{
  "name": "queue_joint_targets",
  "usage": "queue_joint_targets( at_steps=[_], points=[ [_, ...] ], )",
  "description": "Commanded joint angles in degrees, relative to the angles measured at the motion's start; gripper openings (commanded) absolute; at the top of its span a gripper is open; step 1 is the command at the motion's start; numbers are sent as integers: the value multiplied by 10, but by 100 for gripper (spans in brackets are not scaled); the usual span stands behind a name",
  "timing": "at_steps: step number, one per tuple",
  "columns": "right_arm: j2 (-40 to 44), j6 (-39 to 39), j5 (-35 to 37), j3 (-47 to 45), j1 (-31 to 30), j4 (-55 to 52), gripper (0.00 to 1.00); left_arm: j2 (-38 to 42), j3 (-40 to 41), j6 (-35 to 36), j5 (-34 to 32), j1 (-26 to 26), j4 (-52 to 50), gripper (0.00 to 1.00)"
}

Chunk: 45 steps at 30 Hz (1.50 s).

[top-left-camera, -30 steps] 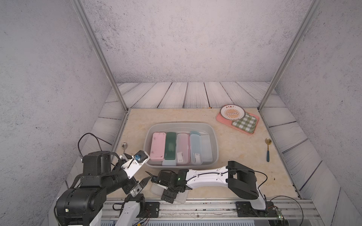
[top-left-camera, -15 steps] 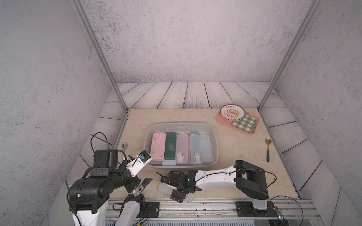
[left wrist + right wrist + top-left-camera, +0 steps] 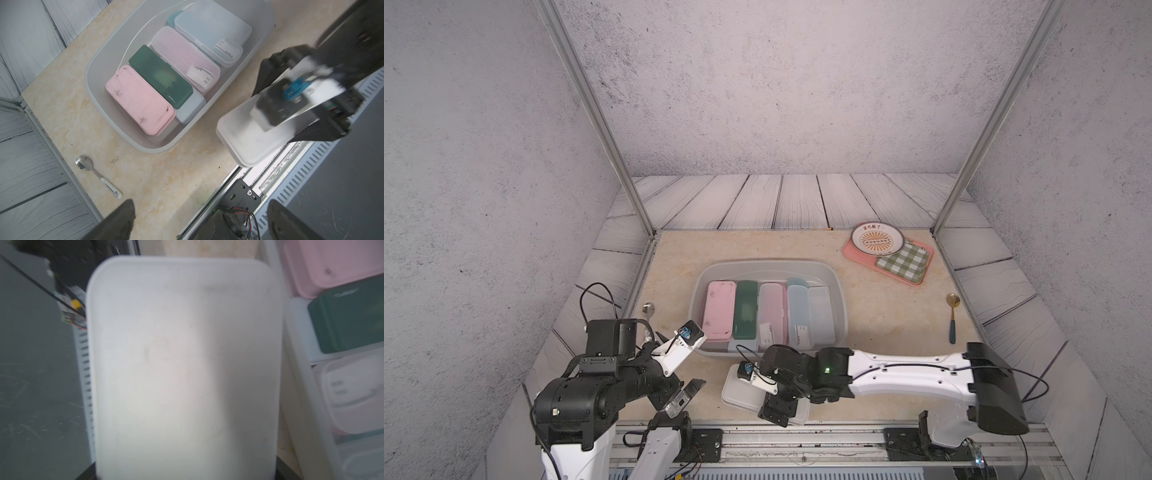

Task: Put the pencil case into the storage box
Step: Pick up the pencil case from the center of the board, then place the pencil case at the storage box.

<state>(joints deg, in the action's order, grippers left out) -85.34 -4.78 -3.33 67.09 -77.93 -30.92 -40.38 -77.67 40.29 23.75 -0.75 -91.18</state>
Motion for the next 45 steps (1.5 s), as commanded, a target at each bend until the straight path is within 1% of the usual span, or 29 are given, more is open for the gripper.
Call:
queue_joint_targets(
  at_steps=[1,3,6,8,11,14,16,21,23,24,25,27,30,32,36,40,42,45],
  points=[
    [85,-49,32,-18,50,-24,77,5,-4,-56,-35,6,-22,100],
    [105,-105,38,-17,119,-32,77,-1,-7,-98,-49,13,15,100],
    [104,-169,78,-18,200,-30,76,-15,1,-155,-55,20,65,100],
    [76,-201,109,7,238,-52,76,-28,7,-178,-57,20,92,100],
    [19,-219,138,51,268,-63,78,-59,14,-212,-66,20,133,100],
    [-33,-228,164,72,283,-46,80,-99,14,-251,-55,20,175,100],
    [-68,-231,189,84,296,-33,81,-124,15,-293,-44,19,208,100],
    [-139,-236,188,120,333,-30,82,-181,25,-350,7,7,279,100],
    [-164,-237,188,133,342,-36,83,-198,36,-387,-4,-14,313,100],
    [-177,-239,187,134,346,-36,86,-207,40,-402,-20,-32,329,100],
    [-184,-243,187,135,349,-35,89,-215,43,-408,-34,-53,339,100],
    [-196,-247,171,132,355,-28,98,-235,51,-413,-61,-98,362,100],
    [-198,-251,169,133,357,-33,99,-268,58,-422,-69,-141,383,100],
    [-195,-246,166,138,357,-42,99,-290,59,-427,-66,-158,390,100],
    [-181,-240,153,142,357,-50,99,-329,63,-471,-52,-167,424,100],
    [-164,-239,163,150,357,-71,99,-380,43,-505,-23,-173,436,100],
    [-152,-238,161,149,358,-75,99,-396,36,-513,-26,-182,440,100],
    [-127,-237,129,146,358,-73,99,-406,42,-541,-37,-192,456,100]
  ],
)
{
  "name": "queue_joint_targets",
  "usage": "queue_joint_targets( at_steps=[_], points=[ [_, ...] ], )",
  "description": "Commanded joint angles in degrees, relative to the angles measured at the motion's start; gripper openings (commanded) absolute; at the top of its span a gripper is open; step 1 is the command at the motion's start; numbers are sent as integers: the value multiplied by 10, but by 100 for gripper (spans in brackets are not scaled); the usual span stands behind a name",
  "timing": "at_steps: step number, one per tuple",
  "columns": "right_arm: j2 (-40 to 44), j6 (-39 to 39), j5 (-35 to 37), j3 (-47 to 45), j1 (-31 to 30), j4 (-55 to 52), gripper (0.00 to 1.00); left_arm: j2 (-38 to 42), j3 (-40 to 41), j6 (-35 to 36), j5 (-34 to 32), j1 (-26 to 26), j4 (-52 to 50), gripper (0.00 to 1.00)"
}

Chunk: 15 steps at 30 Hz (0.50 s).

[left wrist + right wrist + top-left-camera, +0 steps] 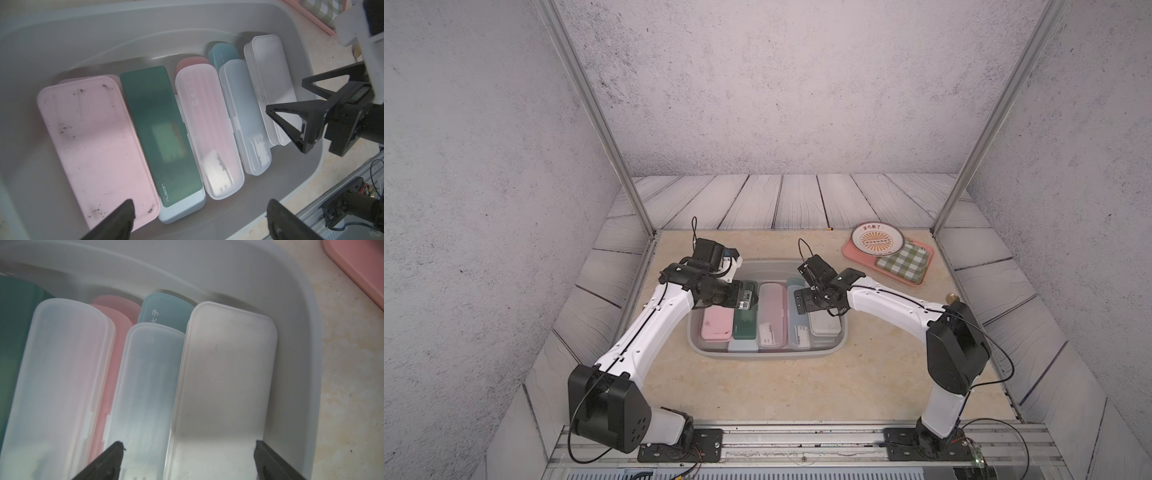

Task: Put the pencil case into the storage box
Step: Place the pencil case at the storage box, then reset both arms

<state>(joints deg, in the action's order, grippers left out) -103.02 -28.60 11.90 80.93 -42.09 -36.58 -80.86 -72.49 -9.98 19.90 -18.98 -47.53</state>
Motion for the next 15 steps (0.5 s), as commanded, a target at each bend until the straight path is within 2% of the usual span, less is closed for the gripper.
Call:
queue_joint_targets(
  at_steps=[1,5,7,10,12,15],
  points=[
    [58,-1,-32,5,0,-16,99,-3,-8,-47,1,-9,22,100],
    [122,-27,-61,-26,6,-8,99,2,-27,-61,-62,0,-11,100],
    [165,-36,-58,-49,12,-2,99,25,-20,-59,-98,27,-6,100],
    [236,-27,-6,-86,18,7,99,77,6,-59,-140,89,30,100],
    [291,16,52,-108,22,11,99,109,12,-52,-146,147,43,100],
    [370,65,85,-131,52,21,99,121,4,-40,-140,232,23,100]
  ],
)
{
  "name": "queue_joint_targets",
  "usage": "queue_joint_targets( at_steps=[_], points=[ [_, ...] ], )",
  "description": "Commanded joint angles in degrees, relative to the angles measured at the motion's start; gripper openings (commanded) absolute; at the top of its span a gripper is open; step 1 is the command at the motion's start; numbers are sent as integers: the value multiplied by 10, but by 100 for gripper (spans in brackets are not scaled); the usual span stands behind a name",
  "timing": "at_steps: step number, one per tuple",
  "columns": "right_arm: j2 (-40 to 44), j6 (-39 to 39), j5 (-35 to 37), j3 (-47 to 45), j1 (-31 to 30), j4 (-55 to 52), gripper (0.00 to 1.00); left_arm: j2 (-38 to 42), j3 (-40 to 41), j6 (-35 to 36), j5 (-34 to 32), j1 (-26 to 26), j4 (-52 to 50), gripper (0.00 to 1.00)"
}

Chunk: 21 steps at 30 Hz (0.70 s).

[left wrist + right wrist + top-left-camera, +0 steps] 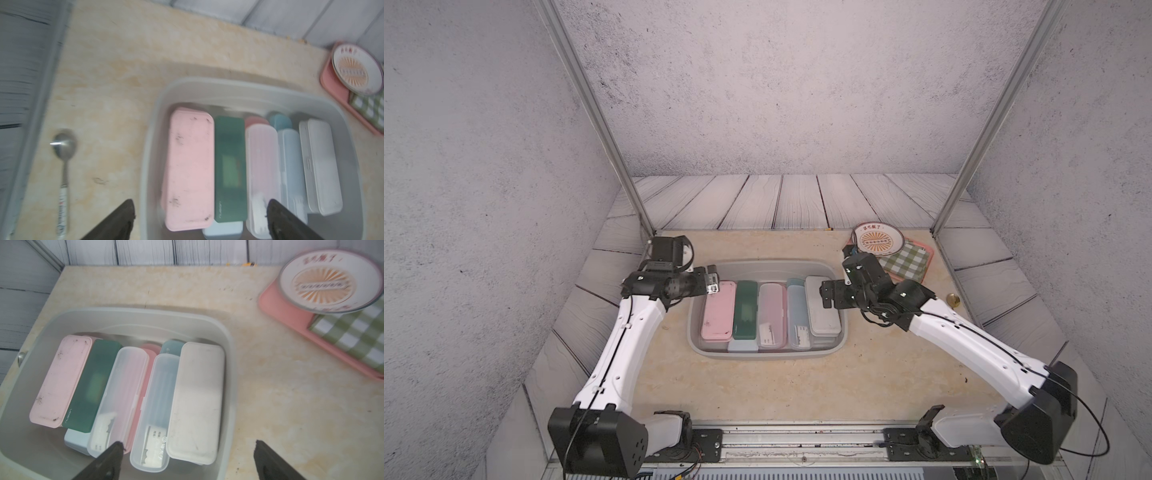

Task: Put the pencil case into the storage box
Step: Reset both arms

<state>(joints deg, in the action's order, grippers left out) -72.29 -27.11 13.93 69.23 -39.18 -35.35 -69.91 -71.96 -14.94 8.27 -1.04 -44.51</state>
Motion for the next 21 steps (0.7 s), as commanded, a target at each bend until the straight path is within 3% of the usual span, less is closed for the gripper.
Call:
queue_joint_targets(
  at_steps=[1,4,8,10,13,17,21],
  points=[
    [82,56,64,-15,44,0,99,10,-1,24,-22,76,-16,100],
    [110,46,1,-7,131,-41,99,0,4,78,-19,139,-51,100],
    [115,22,-91,-27,230,-82,98,-22,16,155,-35,161,-110,100],
    [127,16,-110,-66,264,-63,97,-20,42,205,15,176,-116,100],
    [161,20,-73,-138,294,11,96,-7,89,213,35,190,-50,85],
    [188,120,-24,-223,293,157,99,12,170,193,33,205,119,91],
    [157,174,40,-254,294,221,99,-13,230,202,58,215,239,92]
  ],
)
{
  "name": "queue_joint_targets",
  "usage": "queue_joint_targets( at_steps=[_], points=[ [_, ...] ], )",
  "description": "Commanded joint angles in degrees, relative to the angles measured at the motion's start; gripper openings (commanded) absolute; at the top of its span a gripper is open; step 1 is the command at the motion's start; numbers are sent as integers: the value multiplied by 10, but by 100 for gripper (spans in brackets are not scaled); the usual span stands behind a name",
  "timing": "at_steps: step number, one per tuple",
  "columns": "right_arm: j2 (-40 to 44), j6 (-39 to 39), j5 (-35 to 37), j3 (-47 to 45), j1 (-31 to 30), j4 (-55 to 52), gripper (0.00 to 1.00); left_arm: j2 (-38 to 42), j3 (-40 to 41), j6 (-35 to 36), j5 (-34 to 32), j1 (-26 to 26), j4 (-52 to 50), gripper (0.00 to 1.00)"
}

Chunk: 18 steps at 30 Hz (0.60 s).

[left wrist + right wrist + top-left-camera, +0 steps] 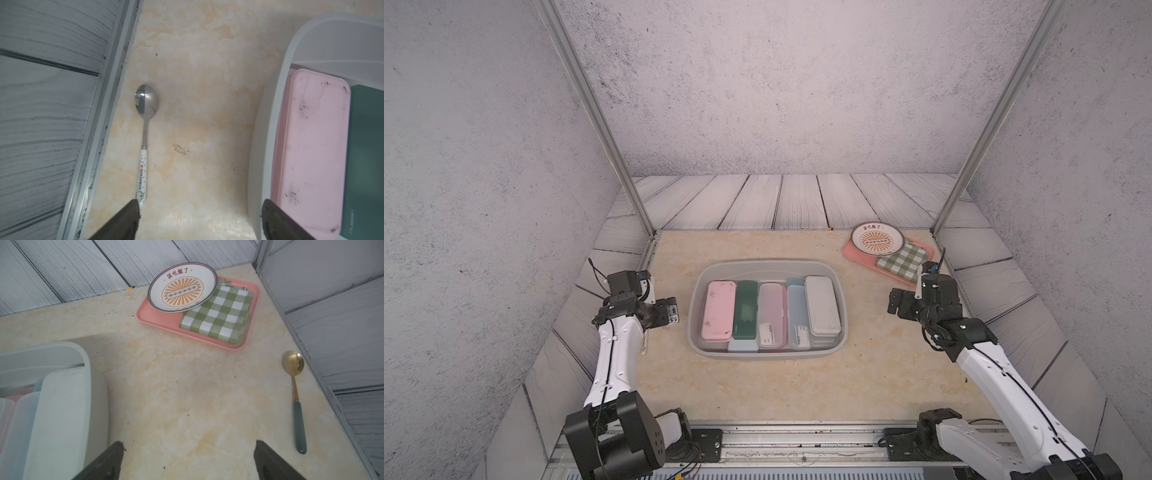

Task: Put the pencil case into the storage box
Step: Reset both arms

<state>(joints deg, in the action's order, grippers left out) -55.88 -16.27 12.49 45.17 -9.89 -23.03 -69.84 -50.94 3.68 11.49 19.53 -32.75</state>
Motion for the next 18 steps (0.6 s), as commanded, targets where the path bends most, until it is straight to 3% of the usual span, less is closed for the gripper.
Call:
queue_joint_targets(
  at_steps=[1,4,7,11,16,18],
  points=[
    [-14,88,73,-35,1,136,99,-20,34,23,49,12,148,91],
    [-35,126,100,-102,12,277,99,-5,113,5,106,14,284,94],
    [-75,132,47,-139,28,375,99,19,150,-54,152,3,354,100],
    [-138,139,5,-189,33,501,99,6,161,-71,145,-35,359,100],
    [-215,144,10,-229,38,628,99,-25,189,-69,98,-41,423,100],
    [-218,153,-3,-221,40,613,99,-44,192,-74,84,-42,450,100]
  ],
)
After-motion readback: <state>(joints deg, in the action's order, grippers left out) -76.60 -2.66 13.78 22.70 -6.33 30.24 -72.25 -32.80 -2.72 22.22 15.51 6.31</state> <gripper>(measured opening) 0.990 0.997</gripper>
